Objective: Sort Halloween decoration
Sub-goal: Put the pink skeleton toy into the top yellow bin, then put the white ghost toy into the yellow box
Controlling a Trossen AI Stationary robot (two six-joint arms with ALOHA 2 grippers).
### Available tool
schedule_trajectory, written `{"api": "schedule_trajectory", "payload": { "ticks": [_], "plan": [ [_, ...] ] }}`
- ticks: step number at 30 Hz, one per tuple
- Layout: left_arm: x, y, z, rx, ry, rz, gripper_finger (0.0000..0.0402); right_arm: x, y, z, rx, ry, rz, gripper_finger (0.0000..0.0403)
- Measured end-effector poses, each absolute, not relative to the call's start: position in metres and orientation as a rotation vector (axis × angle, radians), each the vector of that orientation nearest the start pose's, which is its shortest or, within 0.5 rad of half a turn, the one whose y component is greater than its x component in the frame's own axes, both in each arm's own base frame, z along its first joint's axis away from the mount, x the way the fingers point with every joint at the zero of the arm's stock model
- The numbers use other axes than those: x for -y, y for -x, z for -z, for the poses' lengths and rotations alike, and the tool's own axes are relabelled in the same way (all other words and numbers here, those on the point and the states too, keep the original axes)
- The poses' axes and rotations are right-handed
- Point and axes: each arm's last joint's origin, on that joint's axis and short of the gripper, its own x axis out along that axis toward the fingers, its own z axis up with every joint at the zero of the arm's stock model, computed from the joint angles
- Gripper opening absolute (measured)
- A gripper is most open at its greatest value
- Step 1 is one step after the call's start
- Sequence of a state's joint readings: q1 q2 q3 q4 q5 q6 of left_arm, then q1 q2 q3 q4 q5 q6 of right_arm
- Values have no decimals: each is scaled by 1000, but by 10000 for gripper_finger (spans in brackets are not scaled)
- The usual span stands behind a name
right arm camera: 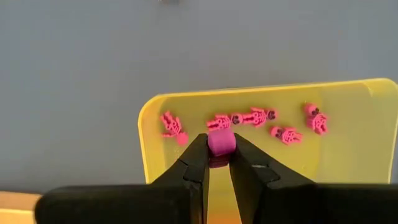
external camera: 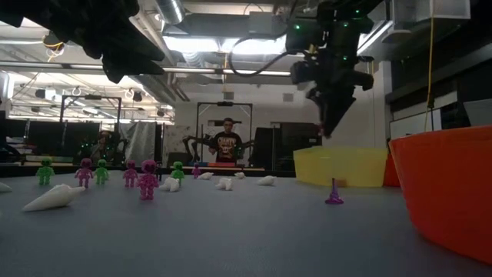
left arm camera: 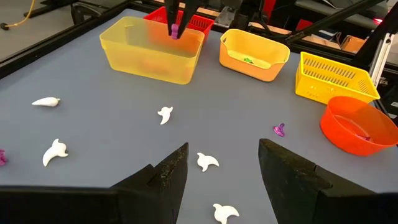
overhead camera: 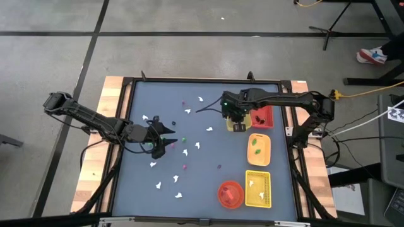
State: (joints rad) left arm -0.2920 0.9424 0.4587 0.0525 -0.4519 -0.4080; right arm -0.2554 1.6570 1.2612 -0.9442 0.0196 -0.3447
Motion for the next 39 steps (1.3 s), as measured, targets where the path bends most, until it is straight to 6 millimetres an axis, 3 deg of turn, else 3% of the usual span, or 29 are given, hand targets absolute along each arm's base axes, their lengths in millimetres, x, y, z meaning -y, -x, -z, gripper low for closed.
{"api": "schedule_trajectory", "payload": {
  "ticks": [23,34,39],
  "plan": [
    [44,-190,-217,-363,245,-236,179,80,-304,-233,-1356,132,-1,53],
    [44,-190,-217,-363,245,-236,179,80,-304,-233,-1356,132,-1,178],
    [44,-190,-217,-363,245,-236,179,80,-304,-233,-1356,132,-1,214]
  ]
}}
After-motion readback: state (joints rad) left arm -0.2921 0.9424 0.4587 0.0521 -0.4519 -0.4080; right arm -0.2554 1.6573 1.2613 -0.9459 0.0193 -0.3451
